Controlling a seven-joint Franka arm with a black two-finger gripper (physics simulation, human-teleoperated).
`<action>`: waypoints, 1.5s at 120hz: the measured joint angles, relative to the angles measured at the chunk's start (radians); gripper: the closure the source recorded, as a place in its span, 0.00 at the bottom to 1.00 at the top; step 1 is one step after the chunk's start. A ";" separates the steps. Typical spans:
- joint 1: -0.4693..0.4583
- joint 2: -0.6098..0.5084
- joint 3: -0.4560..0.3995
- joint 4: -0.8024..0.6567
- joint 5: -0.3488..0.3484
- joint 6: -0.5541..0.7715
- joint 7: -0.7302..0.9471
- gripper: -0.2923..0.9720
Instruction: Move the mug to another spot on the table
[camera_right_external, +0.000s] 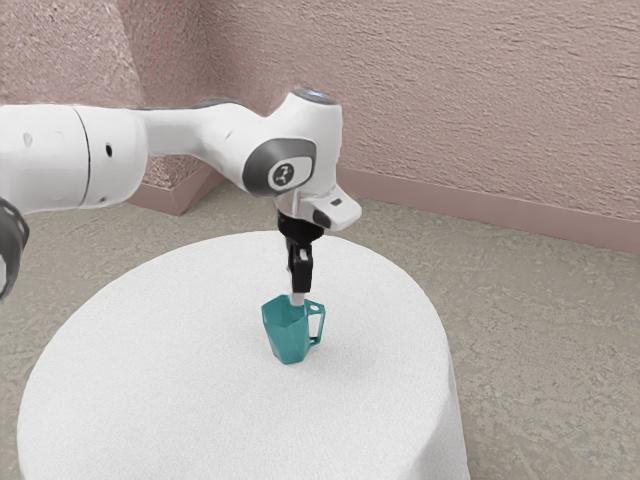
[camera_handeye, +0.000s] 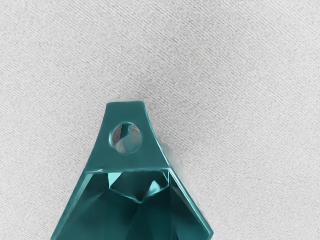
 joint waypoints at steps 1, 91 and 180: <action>0.000 0.005 0.000 0.001 -0.004 0.002 0.000 0.23; 0.010 0.232 0.049 0.136 -0.086 0.122 0.021 0.23; 0.014 0.216 0.047 0.122 -0.100 0.121 0.026 0.53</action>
